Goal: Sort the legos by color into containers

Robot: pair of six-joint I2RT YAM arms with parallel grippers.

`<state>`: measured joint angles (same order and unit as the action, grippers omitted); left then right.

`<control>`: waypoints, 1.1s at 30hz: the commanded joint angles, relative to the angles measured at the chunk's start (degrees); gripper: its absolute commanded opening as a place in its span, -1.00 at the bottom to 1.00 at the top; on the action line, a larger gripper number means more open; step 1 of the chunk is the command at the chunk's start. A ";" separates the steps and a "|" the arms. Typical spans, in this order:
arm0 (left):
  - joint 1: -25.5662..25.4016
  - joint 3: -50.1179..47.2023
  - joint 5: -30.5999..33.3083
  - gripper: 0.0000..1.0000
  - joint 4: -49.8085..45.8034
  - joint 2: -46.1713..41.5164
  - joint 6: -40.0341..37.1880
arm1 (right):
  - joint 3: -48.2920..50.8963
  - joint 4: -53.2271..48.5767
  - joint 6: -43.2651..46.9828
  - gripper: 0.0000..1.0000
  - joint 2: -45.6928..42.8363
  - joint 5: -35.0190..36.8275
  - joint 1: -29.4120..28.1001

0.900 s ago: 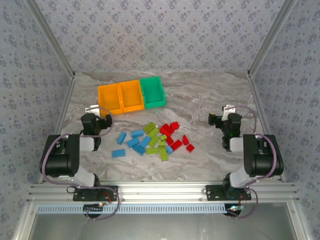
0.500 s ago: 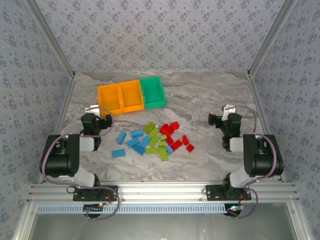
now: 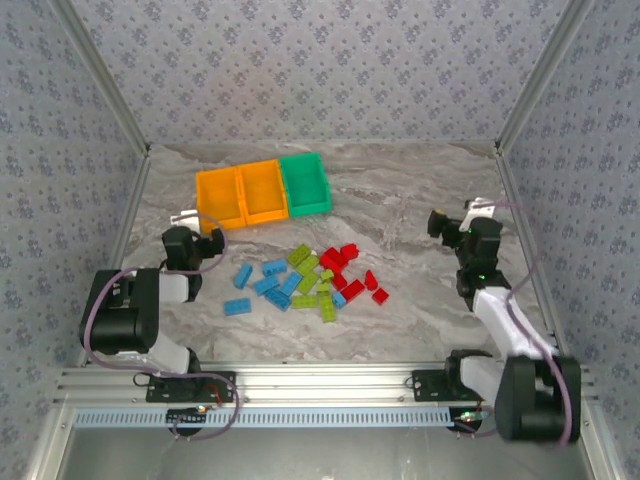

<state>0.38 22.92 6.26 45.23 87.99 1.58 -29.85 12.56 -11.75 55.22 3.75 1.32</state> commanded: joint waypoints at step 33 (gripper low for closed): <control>-25.61 37.02 -3.19 0.17 -97.70 -4.45 18.31 | -46.13 -68.75 -11.80 1.00 26.54 -17.68 -36.26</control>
<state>-25.50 57.71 6.28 -48.75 80.03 26.63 -73.82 -53.87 -23.97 81.23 -14.74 -34.48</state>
